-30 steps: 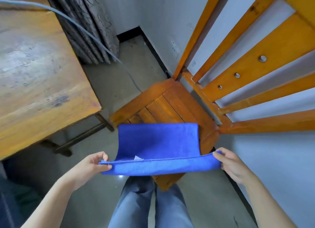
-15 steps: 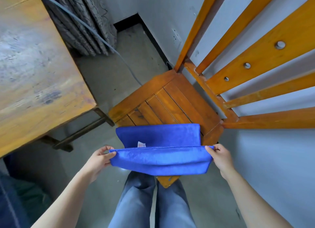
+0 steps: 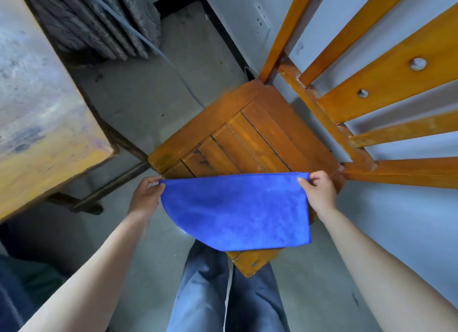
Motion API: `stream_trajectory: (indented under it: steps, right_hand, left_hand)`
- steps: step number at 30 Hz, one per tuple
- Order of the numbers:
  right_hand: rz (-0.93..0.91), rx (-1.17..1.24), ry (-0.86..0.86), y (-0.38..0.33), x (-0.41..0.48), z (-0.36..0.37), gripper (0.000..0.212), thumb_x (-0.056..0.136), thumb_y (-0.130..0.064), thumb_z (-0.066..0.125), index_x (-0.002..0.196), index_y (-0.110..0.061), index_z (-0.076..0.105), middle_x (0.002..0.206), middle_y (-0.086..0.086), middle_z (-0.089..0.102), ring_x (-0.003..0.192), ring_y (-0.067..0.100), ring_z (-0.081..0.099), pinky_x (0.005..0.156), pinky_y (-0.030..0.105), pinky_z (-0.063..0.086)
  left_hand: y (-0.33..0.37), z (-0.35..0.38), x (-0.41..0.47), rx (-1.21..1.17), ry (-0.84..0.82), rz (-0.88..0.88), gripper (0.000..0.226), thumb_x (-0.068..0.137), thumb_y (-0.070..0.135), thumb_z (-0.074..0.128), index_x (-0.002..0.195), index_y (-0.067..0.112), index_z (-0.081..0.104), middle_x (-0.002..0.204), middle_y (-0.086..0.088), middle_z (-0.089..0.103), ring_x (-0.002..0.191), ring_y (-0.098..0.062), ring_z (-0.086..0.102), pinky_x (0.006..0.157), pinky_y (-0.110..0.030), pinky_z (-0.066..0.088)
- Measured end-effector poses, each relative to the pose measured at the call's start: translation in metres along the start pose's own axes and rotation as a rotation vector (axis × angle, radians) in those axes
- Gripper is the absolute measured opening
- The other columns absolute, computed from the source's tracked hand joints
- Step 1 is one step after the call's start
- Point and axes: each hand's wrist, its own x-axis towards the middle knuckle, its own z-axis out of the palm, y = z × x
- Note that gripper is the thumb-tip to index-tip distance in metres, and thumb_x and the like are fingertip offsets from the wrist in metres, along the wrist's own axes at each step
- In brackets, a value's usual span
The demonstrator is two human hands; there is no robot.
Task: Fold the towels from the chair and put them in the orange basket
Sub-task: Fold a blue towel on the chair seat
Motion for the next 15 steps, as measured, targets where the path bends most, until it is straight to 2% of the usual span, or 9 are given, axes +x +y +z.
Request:
stream_trajectory:
  steps: [2,3,5,6,8,9,11,13,15]
  right_hand:
    - [-0.076,-0.206,0.099,0.006,-0.005,0.010,0.029,0.086,-0.020,0.064,0.110,-0.005,0.055,0.108,0.015,0.057,0.105,0.033,0.051,0.081,0.035,0.039]
    - [-0.173,-0.300,0.151,0.010,-0.011,0.014,0.032,0.086,-0.019,0.064,0.112,-0.003,0.055,0.111,0.018,0.056,0.107,0.036,0.050,0.085,0.038,0.039]
    - [-0.399,-0.406,0.155,0.015,-0.030,0.024,0.026,0.084,-0.014,0.065,0.106,-0.001,0.061,0.104,0.019,0.060,0.099,0.039,0.054,0.081,0.041,0.044]
    - [-0.501,-0.446,0.106,0.017,-0.038,0.031,0.021,0.082,-0.011,0.067,0.100,-0.001,0.064,0.098,0.018,0.063,0.092,0.039,0.057,0.076,0.041,0.048]
    - [-0.592,-0.551,-0.060,0.021,-0.046,0.041,0.016,0.081,-0.010,0.068,0.095,-0.002,0.067,0.094,0.015,0.065,0.089,0.037,0.060,0.070,0.038,0.050]
    - [-0.555,-0.577,-0.131,0.021,-0.047,0.044,0.018,0.084,-0.012,0.064,0.100,-0.004,0.066,0.099,0.014,0.064,0.095,0.036,0.058,0.074,0.038,0.049]
    - [-0.341,-0.527,-0.132,0.020,-0.040,0.045,0.025,0.089,-0.016,0.056,0.112,-0.007,0.062,0.113,0.013,0.058,0.109,0.032,0.050,0.085,0.038,0.044]
    - [-0.076,-0.352,0.039,0.015,-0.032,0.040,0.030,0.090,-0.014,0.053,0.119,-0.008,0.058,0.120,0.015,0.052,0.115,0.033,0.044,0.089,0.037,0.040]
    - [0.104,-0.234,0.183,0.016,-0.026,0.033,0.034,0.088,-0.011,0.053,0.122,-0.008,0.055,0.124,0.019,0.047,0.117,0.036,0.040,0.089,0.040,0.039]
  left_hand:
    - [-0.009,0.009,0.004,0.141,0.097,0.034,0.033,0.093,0.015,0.052,0.126,0.012,0.048,0.128,-0.008,0.050,0.112,-0.026,0.052,0.085,-0.031,0.040]
    - [-0.015,0.011,0.003,0.266,0.147,0.080,0.039,0.093,0.016,0.052,0.131,0.012,0.044,0.136,-0.010,0.045,0.121,-0.028,0.047,0.093,-0.034,0.040]
    - [-0.029,0.015,-0.012,0.622,0.169,0.254,0.045,0.092,0.015,0.050,0.136,0.010,0.041,0.147,-0.013,0.032,0.134,-0.032,0.032,0.107,-0.040,0.029]
    - [-0.037,0.017,-0.020,0.794,0.138,0.381,0.045,0.092,0.015,0.049,0.136,0.009,0.042,0.149,-0.014,0.030,0.136,-0.033,0.029,0.109,-0.043,0.027]
    - [-0.046,0.024,-0.033,1.057,0.008,0.609,0.044,0.088,0.021,0.049,0.131,0.009,0.052,0.147,-0.017,0.037,0.133,-0.036,0.036,0.102,-0.050,0.035]
    - [-0.048,0.027,-0.036,1.166,-0.069,0.637,0.045,0.088,0.025,0.048,0.131,0.012,0.053,0.148,-0.015,0.035,0.135,-0.035,0.036,0.102,-0.051,0.036]
    - [-0.050,0.031,-0.034,1.236,-0.168,0.527,0.050,0.092,0.027,0.046,0.141,0.020,0.039,0.156,-0.006,0.017,0.143,-0.027,0.017,0.111,-0.047,0.023]
    - [-0.047,0.031,-0.031,1.168,-0.124,0.430,0.054,0.094,0.029,0.044,0.145,0.022,0.029,0.158,-0.003,0.008,0.145,-0.023,0.007,0.114,-0.041,0.014]
    - [-0.041,0.031,-0.032,1.127,-0.037,0.355,0.056,0.094,0.027,0.045,0.146,0.018,0.025,0.158,-0.006,0.006,0.144,-0.026,0.007,0.113,-0.040,0.014]
